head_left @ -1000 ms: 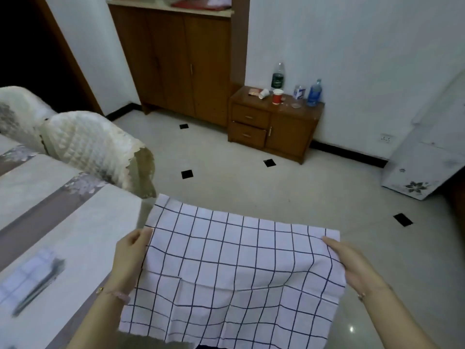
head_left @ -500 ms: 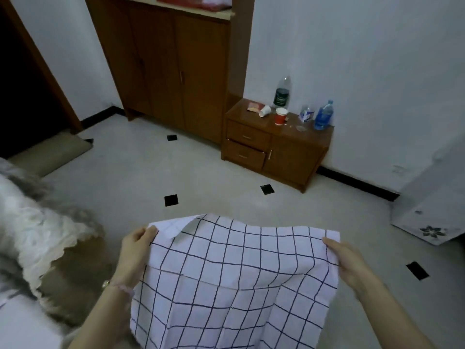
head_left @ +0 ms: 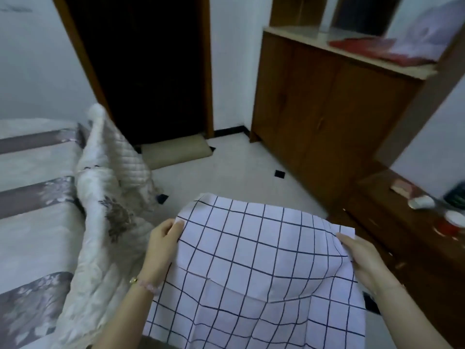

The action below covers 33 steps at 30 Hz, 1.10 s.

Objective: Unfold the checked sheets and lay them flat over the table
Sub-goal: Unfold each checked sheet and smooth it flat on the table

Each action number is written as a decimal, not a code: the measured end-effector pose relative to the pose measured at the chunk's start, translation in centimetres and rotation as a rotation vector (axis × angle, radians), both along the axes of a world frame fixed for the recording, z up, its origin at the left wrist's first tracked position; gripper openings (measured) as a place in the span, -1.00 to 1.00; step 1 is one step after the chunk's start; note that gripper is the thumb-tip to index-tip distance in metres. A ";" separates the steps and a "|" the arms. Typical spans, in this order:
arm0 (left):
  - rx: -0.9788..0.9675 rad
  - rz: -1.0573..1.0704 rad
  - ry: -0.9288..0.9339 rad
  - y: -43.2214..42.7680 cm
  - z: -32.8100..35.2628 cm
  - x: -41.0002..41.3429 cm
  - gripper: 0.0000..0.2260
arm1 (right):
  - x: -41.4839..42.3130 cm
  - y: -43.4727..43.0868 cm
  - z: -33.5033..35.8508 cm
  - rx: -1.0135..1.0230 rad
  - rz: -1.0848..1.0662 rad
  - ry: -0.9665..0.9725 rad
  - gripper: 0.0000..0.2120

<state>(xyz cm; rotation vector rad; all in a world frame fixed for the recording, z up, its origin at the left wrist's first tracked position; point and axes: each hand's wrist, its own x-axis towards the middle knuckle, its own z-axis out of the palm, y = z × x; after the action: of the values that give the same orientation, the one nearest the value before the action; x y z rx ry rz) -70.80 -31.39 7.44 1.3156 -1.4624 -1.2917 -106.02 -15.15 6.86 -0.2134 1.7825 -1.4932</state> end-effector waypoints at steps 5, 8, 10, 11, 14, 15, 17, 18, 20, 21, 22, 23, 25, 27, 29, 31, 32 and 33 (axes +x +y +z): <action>0.024 0.302 0.055 -6.2 1.7 -0.3 -0.70 | -2.8 -18.5 0.9 -0.053 0.353 0.029 -0.81; -0.062 0.499 0.057 -8.6 5.5 1.1 -0.71 | -1.3 -29.4 3.1 -0.101 0.569 0.053 -0.85; -0.145 0.635 0.038 -9.2 8.2 2.8 -0.69 | 1.2 -35.9 4.6 -0.140 0.689 0.074 -0.85; -0.190 0.698 0.027 -9.3 9.3 3.9 -0.69 | 2.8 -38.8 5.2 -0.167 0.754 0.078 -0.86; -0.270 0.895 0.052 -9.3 11.6 8.2 -0.73 | 8.9 -45.7 6.9 -0.250 0.960 0.088 -0.88; -0.272 0.954 0.056 -9.2 12.0 9.8 -0.76 | 11.3 -47.5 7.2 -0.280 1.020 0.095 -0.89; -0.259 1.079 0.063 -9.1 12.2 12.9 -0.77 | 16.1 -50.3 7.9 -0.329 1.127 0.097 -0.90; -0.246 1.142 0.079 -9.0 12.2 14.3 -0.77 | 18.7 -51.5 8.2 -0.346 1.174 0.091 -0.90; -0.233 1.270 0.089 -8.7 11.9 16.9 -0.75 | 23.7 -53.8 8.5 -0.375 1.256 0.100 -0.91; -0.233 1.329 0.081 -8.5 11.7 18.1 -0.75 | 26.0 -55.0 8.4 -0.390 1.292 0.100 -0.92; -0.234 1.387 0.074 -8.3 11.4 19.3 -0.75 | 28.3 -56.0 8.5 -0.390 1.324 0.100 -0.93; -0.231 1.446 0.077 -8.1 11.3 20.5 -0.75 | 30.6 -56.8 8.6 -0.382 1.350 0.102 -0.94; -0.222 1.535 0.098 -7.4 10.7 23.1 -0.77 | 34.8 -58.3 8.9 -0.386 1.416 0.123 -0.92; -0.182 1.604 0.108 -6.5 9.5 25.6 -0.79 | 38.6 -59.4 9.1 -0.385 1.485 0.157 -0.90; -0.112 1.647 0.114 -5.6 8.1 27.7 -0.82 | 42.1 -60.2 8.8 -0.371 1.573 0.163 -0.84; -0.021 1.685 0.117 -4.6 6.4 29.0 -0.86 | 45.4 -60.9 7.8 -0.340 1.652 0.173 -0.58; 0.020 1.708 0.119 -4.0 5.6 29.4 -0.87 | 47.0 -61.1 7.3 -0.321 1.687 0.186 -0.55; 0.052 1.732 0.126 -3.5 4.9 29.5 -0.87 | 48.6 -61.0 6.8 -0.303 1.721 0.195 -0.65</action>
<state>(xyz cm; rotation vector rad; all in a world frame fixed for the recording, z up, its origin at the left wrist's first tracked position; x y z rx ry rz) -41.32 -34.90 12.38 1.7033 0.1245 -0.1740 -57.44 -76.15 13.63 -1.5745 0.7807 -0.3795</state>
